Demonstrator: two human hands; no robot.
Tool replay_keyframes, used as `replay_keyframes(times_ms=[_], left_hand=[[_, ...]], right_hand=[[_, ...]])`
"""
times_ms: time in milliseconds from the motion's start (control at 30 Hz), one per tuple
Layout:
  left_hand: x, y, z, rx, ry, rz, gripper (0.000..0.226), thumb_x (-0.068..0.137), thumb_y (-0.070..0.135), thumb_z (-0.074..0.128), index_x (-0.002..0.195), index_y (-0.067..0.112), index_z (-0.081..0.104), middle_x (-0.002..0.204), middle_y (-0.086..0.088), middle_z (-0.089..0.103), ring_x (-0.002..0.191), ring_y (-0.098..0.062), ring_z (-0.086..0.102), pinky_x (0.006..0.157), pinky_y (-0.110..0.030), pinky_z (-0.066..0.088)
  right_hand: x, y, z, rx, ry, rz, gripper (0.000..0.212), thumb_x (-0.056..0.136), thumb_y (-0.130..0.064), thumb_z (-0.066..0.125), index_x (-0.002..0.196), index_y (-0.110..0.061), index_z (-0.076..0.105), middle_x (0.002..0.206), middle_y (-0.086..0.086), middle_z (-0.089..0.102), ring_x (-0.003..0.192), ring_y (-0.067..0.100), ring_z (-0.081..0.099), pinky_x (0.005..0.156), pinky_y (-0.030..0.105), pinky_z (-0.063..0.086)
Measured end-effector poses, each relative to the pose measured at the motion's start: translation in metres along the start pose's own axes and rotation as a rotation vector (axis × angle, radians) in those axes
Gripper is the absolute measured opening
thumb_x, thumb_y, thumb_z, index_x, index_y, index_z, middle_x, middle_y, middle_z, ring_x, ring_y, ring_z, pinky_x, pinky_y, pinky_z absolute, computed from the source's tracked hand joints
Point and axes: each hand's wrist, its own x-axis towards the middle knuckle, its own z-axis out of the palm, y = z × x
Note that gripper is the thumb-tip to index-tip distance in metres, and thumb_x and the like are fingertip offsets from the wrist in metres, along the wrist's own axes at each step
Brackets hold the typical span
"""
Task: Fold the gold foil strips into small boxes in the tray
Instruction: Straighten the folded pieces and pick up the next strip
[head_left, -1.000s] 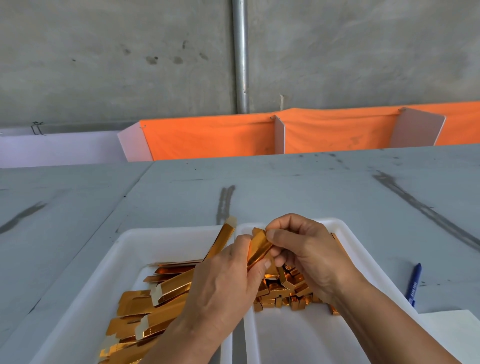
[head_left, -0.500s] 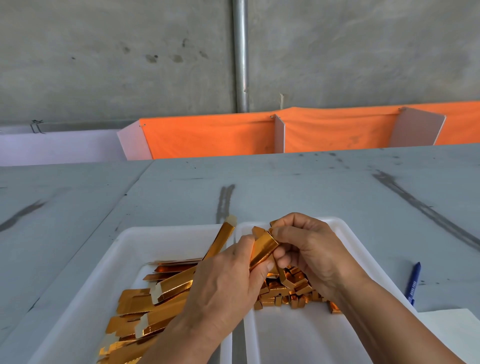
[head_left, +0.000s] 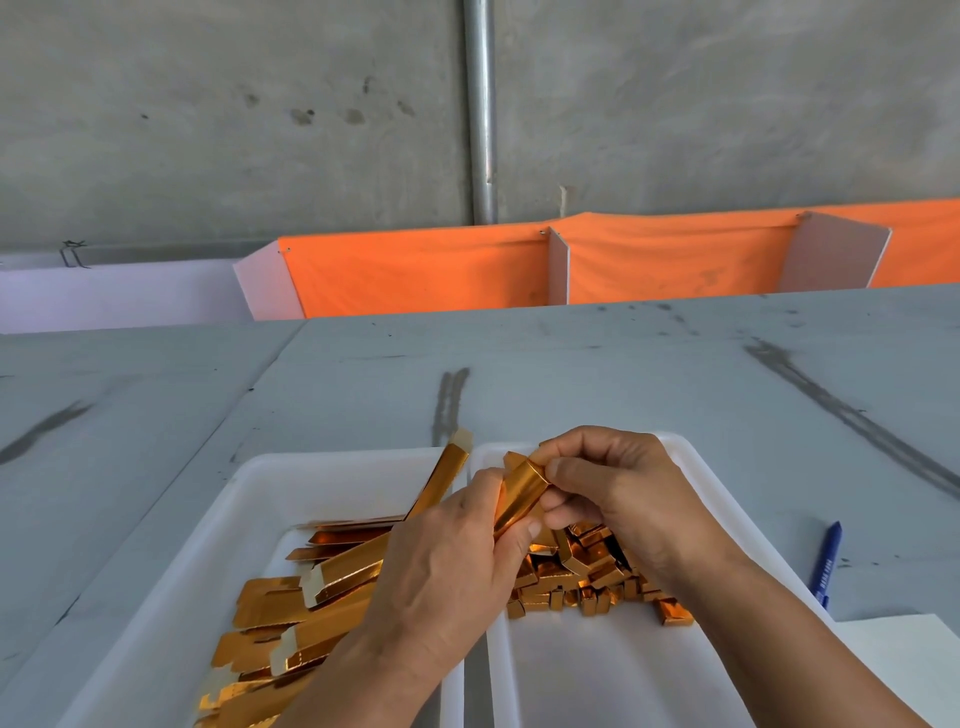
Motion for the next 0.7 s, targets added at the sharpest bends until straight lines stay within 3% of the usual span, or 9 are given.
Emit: replay_keyframes(times_ms=[233, 467, 567, 700], left_hand=[[-0.001, -0.001, -0.006, -0.045, -0.003, -0.001, 0.063, 0.080, 0.072, 0.014, 0.124, 0.036, 0.040, 0.068, 0.024, 0.038, 0.059, 0.004, 0.047, 0.051, -0.003, 0.030], [-0.002, 0.001, -0.011, -0.127, -0.016, -0.015, 0.055, 0.082, 0.069, 0.022, 0.119, 0.035, 0.043, 0.063, 0.019, 0.041, 0.055, 0.002, 0.049, 0.051, -0.007, 0.036], [-0.002, 0.002, -0.012, -0.142, -0.021, -0.032, 0.053, 0.083, 0.068, 0.024, 0.118, 0.033, 0.042, 0.063, 0.019, 0.039, 0.054, 0.002, 0.048, 0.050, -0.007, 0.035], [-0.001, 0.002, -0.012, -0.137, -0.015, -0.046, 0.056, 0.083, 0.068, 0.022, 0.123, 0.032, 0.038, 0.066, 0.020, 0.039, 0.057, 0.000, 0.049, 0.051, -0.007, 0.035]], right_hand=[[0.002, 0.000, -0.004, 0.060, -0.059, 0.058, 0.014, 0.091, -0.003, 0.065, 0.091, -0.009, 0.077, 0.079, 0.018, 0.074, 0.064, 0.020, 0.072, 0.060, 0.020, 0.057], [0.003, -0.001, -0.007, 0.191, -0.110, 0.082, 0.009, 0.084, -0.004, 0.070, 0.089, -0.004, 0.078, 0.082, 0.020, 0.073, 0.063, 0.017, 0.071, 0.057, 0.019, 0.057], [0.003, 0.001, -0.005, 0.236, -0.122, 0.074, 0.021, 0.072, -0.014, 0.073, 0.089, -0.003, 0.078, 0.084, 0.021, 0.073, 0.064, 0.017, 0.070, 0.057, 0.020, 0.058], [0.004, 0.005, -0.003, 0.243, -0.106, 0.041, 0.023, 0.072, -0.017, 0.074, 0.091, -0.006, 0.079, 0.081, 0.019, 0.073, 0.065, 0.017, 0.071, 0.059, 0.020, 0.058]])
